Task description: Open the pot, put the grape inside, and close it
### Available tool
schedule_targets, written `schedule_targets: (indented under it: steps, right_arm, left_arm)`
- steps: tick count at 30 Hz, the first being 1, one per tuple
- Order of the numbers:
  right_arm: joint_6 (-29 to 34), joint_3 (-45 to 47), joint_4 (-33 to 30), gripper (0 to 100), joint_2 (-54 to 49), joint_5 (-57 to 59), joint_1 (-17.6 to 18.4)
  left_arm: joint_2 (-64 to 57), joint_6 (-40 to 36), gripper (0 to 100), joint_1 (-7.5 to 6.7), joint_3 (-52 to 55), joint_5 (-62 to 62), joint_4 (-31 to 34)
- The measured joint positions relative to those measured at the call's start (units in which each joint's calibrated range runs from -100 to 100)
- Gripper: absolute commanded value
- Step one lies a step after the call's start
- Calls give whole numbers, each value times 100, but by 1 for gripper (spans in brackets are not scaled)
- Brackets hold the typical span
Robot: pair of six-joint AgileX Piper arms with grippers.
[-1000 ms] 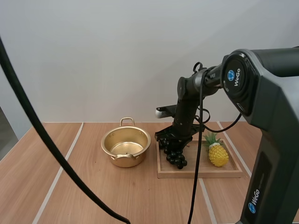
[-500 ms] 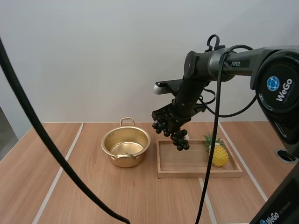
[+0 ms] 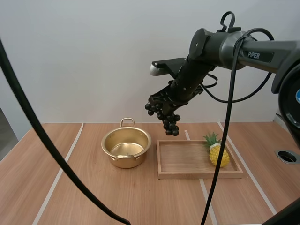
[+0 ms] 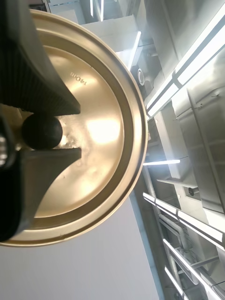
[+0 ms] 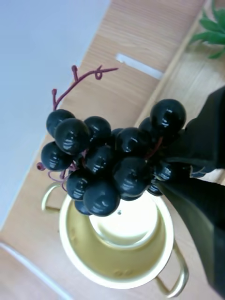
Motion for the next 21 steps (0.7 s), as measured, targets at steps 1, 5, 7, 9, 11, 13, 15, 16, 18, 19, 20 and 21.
schedule_targets:
  steps: [1, 5, 7, 9, 11, 13, 15, 16, 18, 19, 20, 21]
  right_arm:
    - [-54, -91, 61, 0, 0, 0, 0]
    - [-139, -447, 199, 0, 0, 16, 127]
    - [-152, -518, 209, 0, 12, 73, 257]
    - [-164, -545, 209, 0, 62, 151, 417]
    - [-164, -549, 232, 0, 135, 190, 583]
    - [-164, -549, 255, 0, 251, 206, 747]
    - [-164, -549, 255, 0, 361, 206, 881]
    - [-164, -549, 255, 0, 412, 206, 935]
    - [-164, -549, 255, 0, 493, 206, 991]
    - [-164, -549, 255, 0, 546, 187, 1003]
    - [-164, -549, 239, 0, 603, 169, 1008]
    - [-164, -549, 210, 0, 668, 124, 1011]
  left_arm:
    - [0, 0, 1, 0, 0, 0, 0]
    - [0, 0, 1, 0, 0, 0, 0]
    - [0, 0, 1, 0, 0, 0, 0]
    - [0, 0, 1, 0, 0, 0, 0]
    - [0, 0, 1, 0, 0, 0, 0]
    - [0, 0, 1, 0, 0, 0, 0]
    - [0, 0, 1, 0, 0, 0, 0]
    - [0, 0, 1, 0, 0, 0, 0]
    - [0, 10, 1, 0, 0, 0, 0]
    - [0, 20, 1, 0, 0, 0, 0]
    - [0, 49, 1, 0, 0, 0, 0]
    - [0, 60, 1, 0, 0, 0, 0]
